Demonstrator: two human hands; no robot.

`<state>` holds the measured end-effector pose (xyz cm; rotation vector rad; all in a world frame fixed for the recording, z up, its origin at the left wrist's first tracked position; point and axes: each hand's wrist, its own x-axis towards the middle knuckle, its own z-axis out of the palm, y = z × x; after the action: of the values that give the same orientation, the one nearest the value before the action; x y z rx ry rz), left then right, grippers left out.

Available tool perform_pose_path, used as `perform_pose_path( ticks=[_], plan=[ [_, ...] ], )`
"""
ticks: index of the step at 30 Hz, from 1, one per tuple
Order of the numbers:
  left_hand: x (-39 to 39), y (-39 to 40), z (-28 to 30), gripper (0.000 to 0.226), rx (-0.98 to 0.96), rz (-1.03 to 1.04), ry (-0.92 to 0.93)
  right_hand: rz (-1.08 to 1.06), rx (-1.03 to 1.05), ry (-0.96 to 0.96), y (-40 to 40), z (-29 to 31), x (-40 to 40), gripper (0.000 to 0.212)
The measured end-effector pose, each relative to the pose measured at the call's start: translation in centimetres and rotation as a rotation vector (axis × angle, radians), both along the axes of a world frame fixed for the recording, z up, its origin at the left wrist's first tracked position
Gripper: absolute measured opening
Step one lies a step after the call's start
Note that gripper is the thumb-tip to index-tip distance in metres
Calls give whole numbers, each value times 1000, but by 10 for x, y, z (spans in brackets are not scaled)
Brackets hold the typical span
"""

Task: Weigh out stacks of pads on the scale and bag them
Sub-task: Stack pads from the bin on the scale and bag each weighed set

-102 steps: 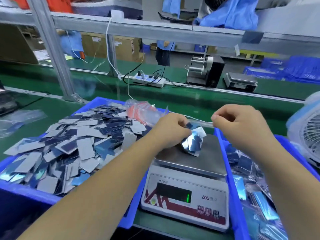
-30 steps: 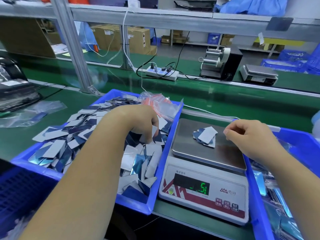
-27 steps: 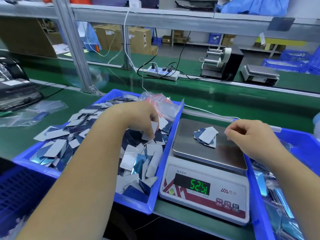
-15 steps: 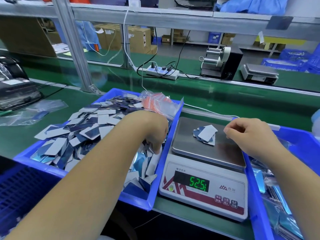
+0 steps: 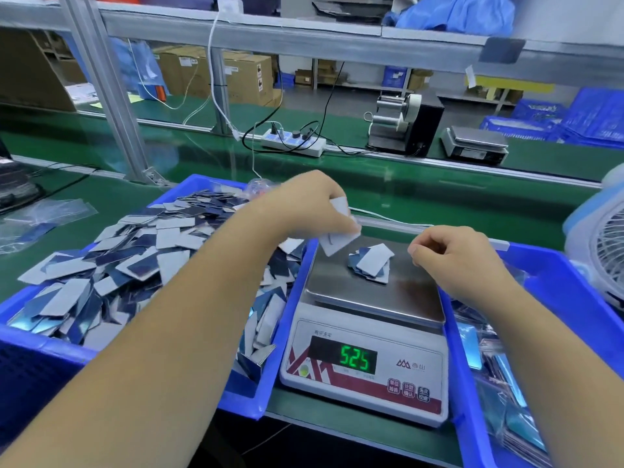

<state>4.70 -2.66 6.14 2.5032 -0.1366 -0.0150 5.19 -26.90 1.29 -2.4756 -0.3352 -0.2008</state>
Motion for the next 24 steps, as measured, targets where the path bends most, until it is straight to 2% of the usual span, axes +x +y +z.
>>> perform_pose_path(
  ticks=[3, 6, 10, 13, 15, 20, 22, 24],
  plan=[
    [5, -37, -17, 27, -20, -81, 33, -15, 31, -4, -4, 2, 1, 24],
    [8, -58, -36, 30, 93, -91, -1, -25, 34, -10, -8, 2, 1, 24],
    [7, -60, -41, 42, 264, -17, -141, -19, 50, -10, -9, 1, 3, 24],
    [5, -56, -36, 52, 313, -1, -169, -9, 42, -16, -8, 1, 4, 24],
    [3, -52, -31, 52, 334, 1, -129, -3, 45, -15, -8, 0, 4, 24],
    [-4, -26, -14, 24, 250, 38, -47, -9, 62, 10, -9, 1, 1, 24],
    [-10, -9, -6, 18, 311, 24, 35, -12, 53, 17, -8, 1, 0, 24],
    [-17, 6, -2, 26, 432, -15, 214, -13, 50, 25, -6, 1, -1, 24]
  ],
)
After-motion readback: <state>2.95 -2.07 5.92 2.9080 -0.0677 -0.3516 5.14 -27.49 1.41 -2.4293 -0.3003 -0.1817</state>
